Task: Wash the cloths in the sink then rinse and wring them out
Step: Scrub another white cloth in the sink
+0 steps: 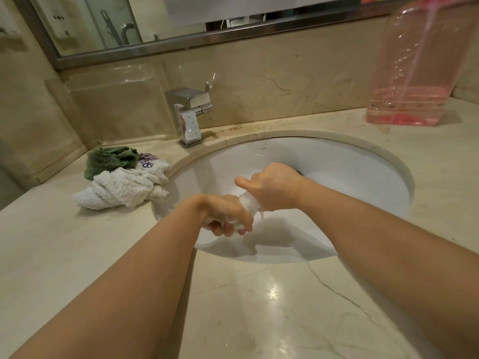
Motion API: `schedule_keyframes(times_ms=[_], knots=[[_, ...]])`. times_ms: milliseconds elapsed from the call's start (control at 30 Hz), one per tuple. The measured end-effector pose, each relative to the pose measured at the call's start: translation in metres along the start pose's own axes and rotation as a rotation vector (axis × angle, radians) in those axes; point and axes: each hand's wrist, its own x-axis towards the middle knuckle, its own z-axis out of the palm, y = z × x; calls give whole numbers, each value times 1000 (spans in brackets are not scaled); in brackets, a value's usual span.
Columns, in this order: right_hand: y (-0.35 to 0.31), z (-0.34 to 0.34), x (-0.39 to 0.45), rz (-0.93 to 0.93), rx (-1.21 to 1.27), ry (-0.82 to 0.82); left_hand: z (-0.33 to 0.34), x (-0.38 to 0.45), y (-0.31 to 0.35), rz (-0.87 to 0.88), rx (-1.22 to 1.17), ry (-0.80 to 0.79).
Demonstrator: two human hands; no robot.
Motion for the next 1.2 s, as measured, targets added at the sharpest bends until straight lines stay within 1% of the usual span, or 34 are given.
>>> schedule_keyframes(times_ms=[100,233,333,400,500,567,667,700,767,833,867,933,1033,1133,1200], knots=[[0,-1,2,-45,-1,9,-1,-4,-2,-21,-13,-29],[0,-1,-1,-106,54,135,-4,-6,-4,-32,-17,-71],[5,10,2,-137,73,222,-2,-6,-2,-1,-12,-15],[6,3,4,-111,51,256,-2,-4,0,55,-16,35],[4,-5,4,1,19,140,-1,-1,1,115,29,143],[2,-6,5,151,63,43,-1,2,1,142,90,254],[-2,-8,4,355,299,4,-4,4,2,214,154,454],[-1,-7,2,399,392,-19,-6,3,1,232,181,498],[3,0,-2,437,542,-55,-9,1,-3,286,200,512],[9,0,-8,461,678,-63,-8,-6,-3,355,108,476],[11,0,-10,475,770,-48,-7,-9,-1,384,56,485],[12,-5,-12,506,982,15,-8,-13,7,400,21,574],[3,-17,-9,468,1264,57,-17,-26,16,319,21,722],[-11,-33,-2,447,1406,139,-27,-49,8,284,26,913],[-21,-45,4,419,1417,261,-29,-68,-6,343,14,1068]])
